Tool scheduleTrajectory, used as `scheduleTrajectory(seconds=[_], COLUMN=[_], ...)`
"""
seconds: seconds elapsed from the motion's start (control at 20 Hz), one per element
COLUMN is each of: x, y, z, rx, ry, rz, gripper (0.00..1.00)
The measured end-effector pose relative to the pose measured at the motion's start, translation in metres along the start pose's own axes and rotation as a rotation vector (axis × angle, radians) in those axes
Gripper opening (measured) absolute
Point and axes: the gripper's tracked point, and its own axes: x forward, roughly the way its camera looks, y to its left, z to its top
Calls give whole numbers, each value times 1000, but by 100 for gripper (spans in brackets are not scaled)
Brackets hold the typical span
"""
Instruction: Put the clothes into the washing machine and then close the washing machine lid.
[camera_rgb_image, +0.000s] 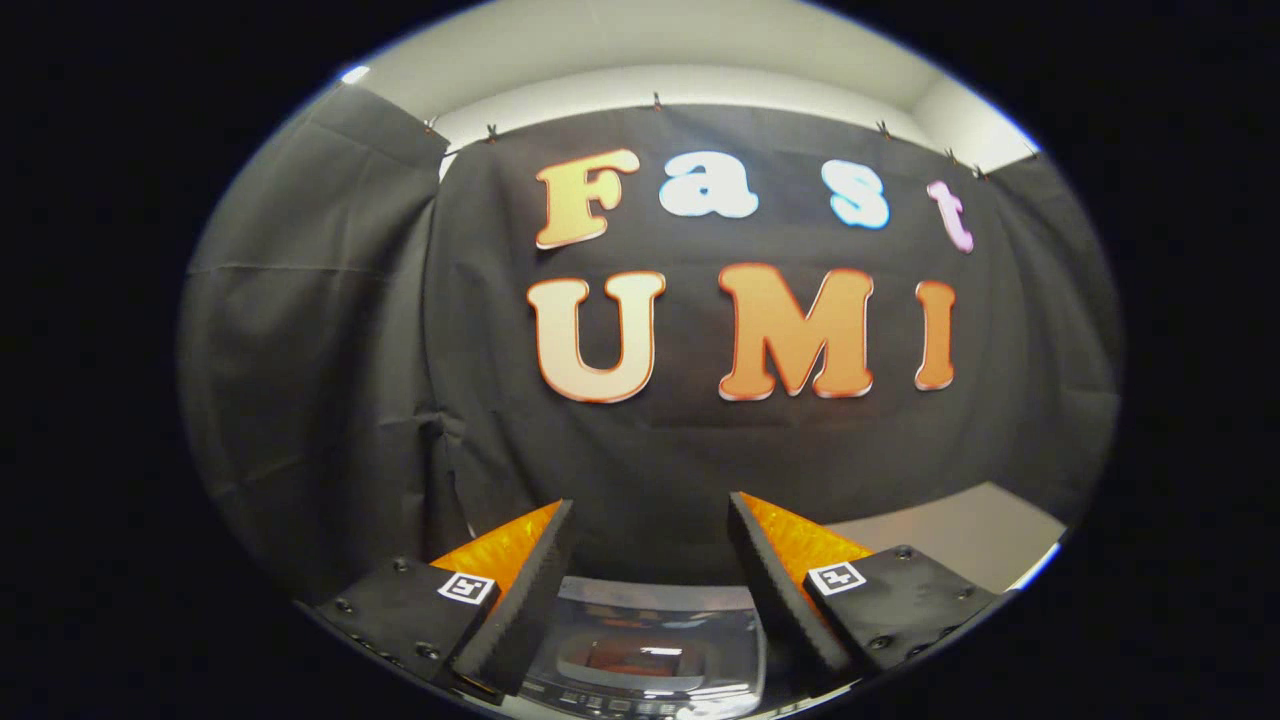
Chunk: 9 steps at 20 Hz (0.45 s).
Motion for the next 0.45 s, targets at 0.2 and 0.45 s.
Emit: scheduleTrajectory(seconds=[0.2, 0.45], x=[-52, -100], y=[-25, -77], z=[41, 64], rx=[4, 11], ry=[-79, -112], rz=[-65, -179], gripper=[98, 98])
